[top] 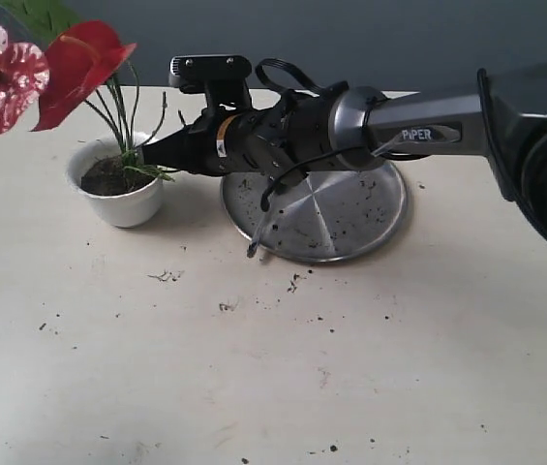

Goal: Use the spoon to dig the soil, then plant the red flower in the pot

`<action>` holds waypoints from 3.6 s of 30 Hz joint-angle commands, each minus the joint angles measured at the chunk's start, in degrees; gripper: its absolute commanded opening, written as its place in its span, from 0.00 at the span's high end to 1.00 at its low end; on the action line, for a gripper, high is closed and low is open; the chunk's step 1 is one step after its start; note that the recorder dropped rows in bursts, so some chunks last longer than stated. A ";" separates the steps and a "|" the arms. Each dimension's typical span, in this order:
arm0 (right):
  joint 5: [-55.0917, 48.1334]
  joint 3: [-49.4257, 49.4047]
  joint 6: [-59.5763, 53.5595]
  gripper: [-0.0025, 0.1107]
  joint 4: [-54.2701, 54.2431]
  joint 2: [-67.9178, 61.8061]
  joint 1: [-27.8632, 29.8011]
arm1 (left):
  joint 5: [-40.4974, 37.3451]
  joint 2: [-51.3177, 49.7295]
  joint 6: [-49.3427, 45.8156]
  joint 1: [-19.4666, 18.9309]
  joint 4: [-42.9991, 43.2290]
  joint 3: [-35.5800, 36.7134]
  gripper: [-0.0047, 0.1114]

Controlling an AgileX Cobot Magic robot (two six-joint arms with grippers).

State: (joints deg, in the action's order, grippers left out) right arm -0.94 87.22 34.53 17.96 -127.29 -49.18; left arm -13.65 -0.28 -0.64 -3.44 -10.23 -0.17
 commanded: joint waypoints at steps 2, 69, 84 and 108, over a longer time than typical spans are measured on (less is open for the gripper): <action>-3.62 -0.65 -0.96 0.98 0.79 -0.72 -0.51 | -0.08 0.28 0.06 0.14 0.09 0.17 0.96; -17.16 -35.02 0.10 0.98 10.85 49.76 -0.51 | -0.08 0.28 0.06 0.14 0.09 0.17 0.96; -14.73 -37.52 -0.15 0.98 13.60 49.76 -0.51 | -0.08 0.28 0.06 0.14 0.09 0.17 0.96; -11.34 -45.51 0.04 0.98 9.60 73.48 19.09 | -0.08 0.28 0.06 0.14 0.09 0.17 0.96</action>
State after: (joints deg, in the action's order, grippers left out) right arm -10.54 46.33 34.55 28.95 -57.05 -34.09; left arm -13.65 -0.28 -0.64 -3.44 -10.23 -0.17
